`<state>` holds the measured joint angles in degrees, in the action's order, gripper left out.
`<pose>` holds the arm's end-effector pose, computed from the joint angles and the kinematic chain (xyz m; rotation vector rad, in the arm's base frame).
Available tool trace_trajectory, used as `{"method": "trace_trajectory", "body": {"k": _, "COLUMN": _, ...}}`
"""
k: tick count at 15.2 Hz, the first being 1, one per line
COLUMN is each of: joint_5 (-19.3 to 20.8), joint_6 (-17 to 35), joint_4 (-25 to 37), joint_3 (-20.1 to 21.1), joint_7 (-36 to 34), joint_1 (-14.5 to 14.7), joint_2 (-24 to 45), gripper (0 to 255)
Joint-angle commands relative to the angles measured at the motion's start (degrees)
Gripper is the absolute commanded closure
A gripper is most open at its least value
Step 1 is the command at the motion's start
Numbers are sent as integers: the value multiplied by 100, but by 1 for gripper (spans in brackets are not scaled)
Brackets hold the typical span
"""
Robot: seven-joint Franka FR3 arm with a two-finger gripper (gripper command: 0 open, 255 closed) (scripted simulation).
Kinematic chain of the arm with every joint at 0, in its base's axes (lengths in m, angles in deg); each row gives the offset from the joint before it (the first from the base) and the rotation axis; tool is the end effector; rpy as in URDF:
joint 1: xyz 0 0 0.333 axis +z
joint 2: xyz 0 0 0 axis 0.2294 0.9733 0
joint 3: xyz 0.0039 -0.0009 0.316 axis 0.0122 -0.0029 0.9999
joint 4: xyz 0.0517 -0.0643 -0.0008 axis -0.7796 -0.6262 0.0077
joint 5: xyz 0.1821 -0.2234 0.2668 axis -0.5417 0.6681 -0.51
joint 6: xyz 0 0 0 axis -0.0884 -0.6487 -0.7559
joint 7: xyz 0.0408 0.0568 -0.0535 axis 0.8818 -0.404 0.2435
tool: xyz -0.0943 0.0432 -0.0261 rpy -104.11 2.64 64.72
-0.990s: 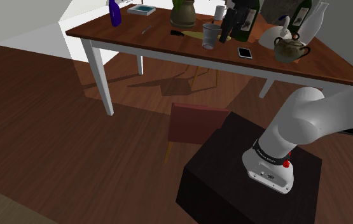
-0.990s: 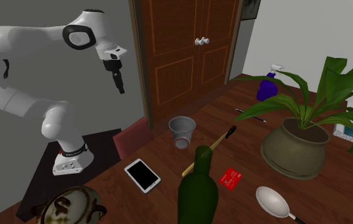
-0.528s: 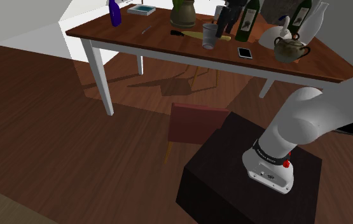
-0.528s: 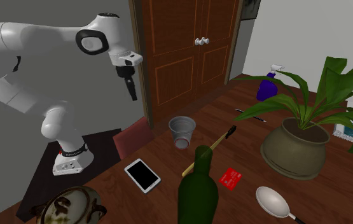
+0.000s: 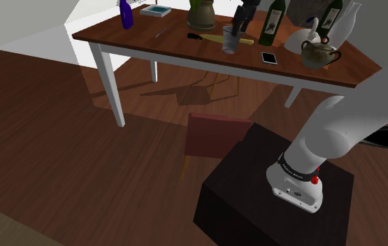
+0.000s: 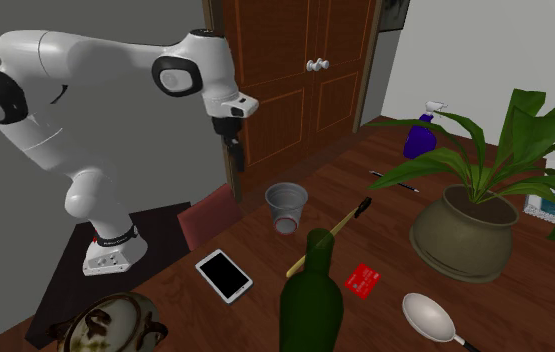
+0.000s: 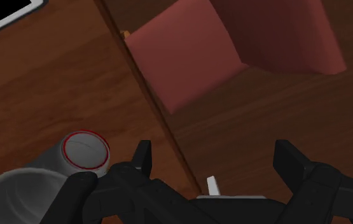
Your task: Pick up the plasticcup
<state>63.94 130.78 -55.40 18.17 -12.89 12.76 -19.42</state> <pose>0.4335 -0.1857 0.5969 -3.0963 -0.1051 -0.1675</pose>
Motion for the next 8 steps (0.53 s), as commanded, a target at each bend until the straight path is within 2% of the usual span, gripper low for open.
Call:
{"method": "trace_trajectory", "body": {"k": 1, "joint_5": -120, "joint_6": 44, "joint_4": 369, "joint_3": -188, "joint_7": 286, "joint_1": 5, "joint_2": 443, "gripper": 0}}
{"method": "trace_trajectory", "body": {"k": 8, "joint_5": -854, "joint_6": -106, "joint_4": 1981, "joint_3": -732, "joint_7": 1334, "joint_1": -204, "joint_2": 2154, "gripper": 0}}
